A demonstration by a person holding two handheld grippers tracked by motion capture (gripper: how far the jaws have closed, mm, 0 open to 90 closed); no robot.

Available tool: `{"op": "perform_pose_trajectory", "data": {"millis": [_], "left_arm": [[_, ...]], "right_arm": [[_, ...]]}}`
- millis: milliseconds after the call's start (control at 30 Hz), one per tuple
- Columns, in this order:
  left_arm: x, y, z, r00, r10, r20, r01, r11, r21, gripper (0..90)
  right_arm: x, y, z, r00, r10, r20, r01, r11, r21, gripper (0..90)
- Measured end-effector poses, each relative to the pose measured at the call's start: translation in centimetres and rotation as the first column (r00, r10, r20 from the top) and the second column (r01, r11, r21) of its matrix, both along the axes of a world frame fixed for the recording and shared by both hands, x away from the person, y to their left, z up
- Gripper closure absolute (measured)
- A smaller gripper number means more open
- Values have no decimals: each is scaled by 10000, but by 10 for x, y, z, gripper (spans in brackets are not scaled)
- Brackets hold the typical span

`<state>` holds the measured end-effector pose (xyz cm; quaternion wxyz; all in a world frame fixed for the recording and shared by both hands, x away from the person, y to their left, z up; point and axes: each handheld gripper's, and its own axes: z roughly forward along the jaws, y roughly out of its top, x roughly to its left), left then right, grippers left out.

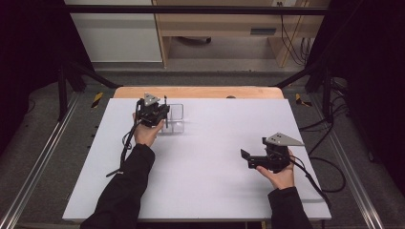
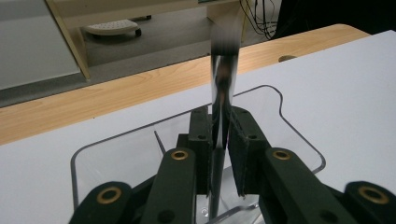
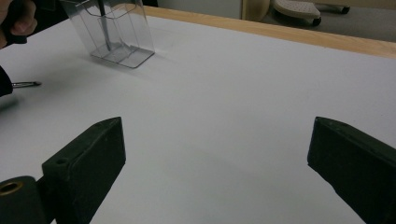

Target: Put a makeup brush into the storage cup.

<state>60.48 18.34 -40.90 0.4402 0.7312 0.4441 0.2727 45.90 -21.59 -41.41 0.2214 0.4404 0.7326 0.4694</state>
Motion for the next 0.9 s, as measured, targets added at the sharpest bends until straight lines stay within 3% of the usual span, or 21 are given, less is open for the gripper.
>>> {"op": "perform_pose_trajectory", "data": {"millis": [367,667,900], "left_arm": [[-17,11,18,9988,-22,482,36,9996,-290,632],[-46,17,30,9967,-532,617,557,9976,-408,485],[-70,23,35,9934,-901,709,914,9957,-157,411]], "right_arm": [[0,2,2,10000,31,65,-32,10000,74,48],[-2,4,6,9998,118,184,-120,9999,123,49],[-3,5,9,9995,180,268,-184,9997,149,49]]}}
